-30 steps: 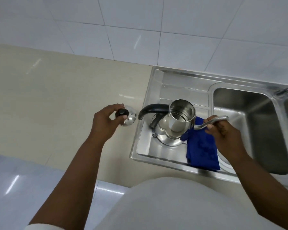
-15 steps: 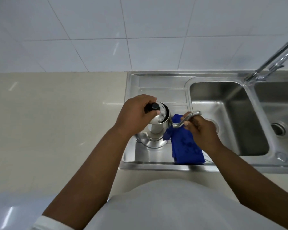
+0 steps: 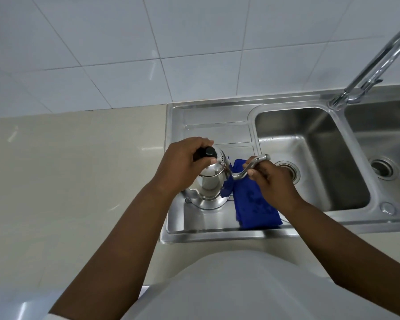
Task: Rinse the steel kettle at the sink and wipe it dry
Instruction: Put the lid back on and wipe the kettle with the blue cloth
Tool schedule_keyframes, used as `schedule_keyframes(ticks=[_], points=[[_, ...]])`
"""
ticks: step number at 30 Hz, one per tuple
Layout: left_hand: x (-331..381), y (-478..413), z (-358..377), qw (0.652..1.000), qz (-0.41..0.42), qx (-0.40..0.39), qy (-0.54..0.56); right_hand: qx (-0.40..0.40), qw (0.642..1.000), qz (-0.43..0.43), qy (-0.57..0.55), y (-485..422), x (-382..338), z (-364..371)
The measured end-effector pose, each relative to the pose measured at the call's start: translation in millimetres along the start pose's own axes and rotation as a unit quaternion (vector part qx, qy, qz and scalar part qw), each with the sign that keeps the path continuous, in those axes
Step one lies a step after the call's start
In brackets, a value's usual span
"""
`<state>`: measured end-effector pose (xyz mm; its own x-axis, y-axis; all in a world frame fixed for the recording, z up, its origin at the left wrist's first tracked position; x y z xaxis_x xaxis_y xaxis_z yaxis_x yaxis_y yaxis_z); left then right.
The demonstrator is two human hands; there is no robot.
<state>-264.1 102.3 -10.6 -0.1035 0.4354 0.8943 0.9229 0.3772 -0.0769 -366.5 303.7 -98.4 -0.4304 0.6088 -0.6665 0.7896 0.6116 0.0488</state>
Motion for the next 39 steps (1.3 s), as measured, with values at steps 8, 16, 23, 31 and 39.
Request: schedule_keyframes(ticks=[8, 16, 23, 31, 39], points=[[-12, -3, 5, 0.998, -0.031, -0.028, 0.040, 0.008, 1.000, -0.003, -0.007, -1, 5, 2], [-22, -3, 9, 0.997, -0.024, -0.064, 0.048, 0.005, 1.000, -0.003, 0.004, -2, 4, 3], [-16, 5, 12, 0.997, -0.002, -0.066, -0.031, 0.003, 1.000, -0.003, 0.009, -3, 4, 5], [-21, 1, 11, 0.996, -0.005, -0.083, -0.013, 0.009, 1.000, -0.002, 0.005, -2, 0, 2], [-13, 6, 5, 0.997, 0.022, -0.062, -0.037, -0.004, 0.999, -0.008, 0.039, -28, -12, 0]])
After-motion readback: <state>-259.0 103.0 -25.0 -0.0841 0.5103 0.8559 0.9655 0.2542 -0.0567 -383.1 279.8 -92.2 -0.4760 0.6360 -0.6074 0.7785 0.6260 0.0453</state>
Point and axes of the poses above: each hand's wrist, its own y-axis away from the middle knuckle, its own z-axis out of the palm, x = y × z, the point moved 7 cm from there along -y, towards the middle knuckle, and after that the axes turned 14 degrees about y, right-handed, at the moved point
